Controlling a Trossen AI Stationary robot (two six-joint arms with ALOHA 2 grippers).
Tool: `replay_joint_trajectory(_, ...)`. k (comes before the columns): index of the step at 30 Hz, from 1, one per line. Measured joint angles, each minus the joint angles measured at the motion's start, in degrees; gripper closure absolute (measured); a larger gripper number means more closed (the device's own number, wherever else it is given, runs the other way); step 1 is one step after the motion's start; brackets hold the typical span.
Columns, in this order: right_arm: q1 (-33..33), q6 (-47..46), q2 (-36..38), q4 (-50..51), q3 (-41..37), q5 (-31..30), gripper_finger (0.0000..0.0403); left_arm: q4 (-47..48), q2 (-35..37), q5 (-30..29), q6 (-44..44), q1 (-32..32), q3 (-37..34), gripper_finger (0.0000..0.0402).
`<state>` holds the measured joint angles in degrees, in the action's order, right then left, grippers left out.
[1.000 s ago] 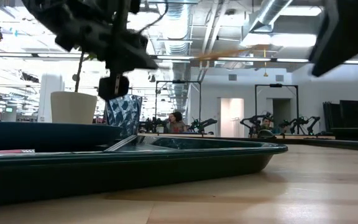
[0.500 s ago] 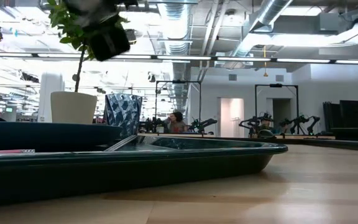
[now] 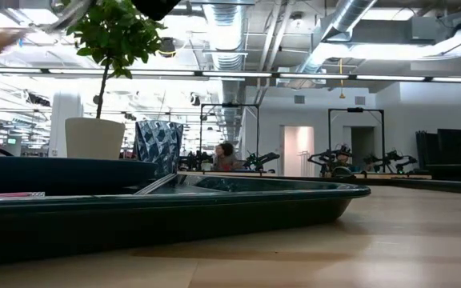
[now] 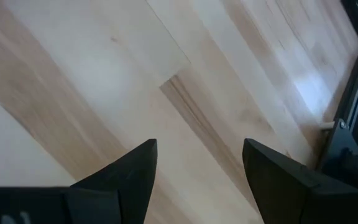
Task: Pick and place plate/cup/fork/spoon on tray
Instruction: Put the yellow spoon on the black tray on the right of the pink fork
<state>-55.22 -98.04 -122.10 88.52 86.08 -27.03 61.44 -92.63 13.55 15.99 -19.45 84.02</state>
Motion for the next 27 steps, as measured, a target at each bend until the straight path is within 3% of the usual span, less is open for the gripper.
replay_joint_trajectory(3,0.45,0.38,-0.05,-0.37,0.0,-0.13,0.0143,12.93,-9.16,-3.39,8.31,-2.44,9.21,0.0401)
replay_joint_trajectory(7,0.71,0.38,-0.06,-0.69,0.0,-0.18,0.0143,22.15,-18.35,-8.27,17.28,-4.46,19.78,0.0401)
replay_joint_trajectory(13,0.61,0.57,-0.07,-0.73,0.0,-0.24,0.0143,24.64,-25.55,-3.5,21.26,-5.88,32.47,0.0401)
replay_joint_trajectory(19,0.46,0.55,-0.05,-1.89,0.0,-0.39,0.0143,23.61,-25.63,-2.43,25.54,-5.79,34.26,0.0402)
replay_joint_trajectory(27,0.47,0.56,-0.03,-4.92,-0.15,-2.69,0.0143,19.24,-25.65,-1.85,27.82,-5.78,30.46,0.0402)
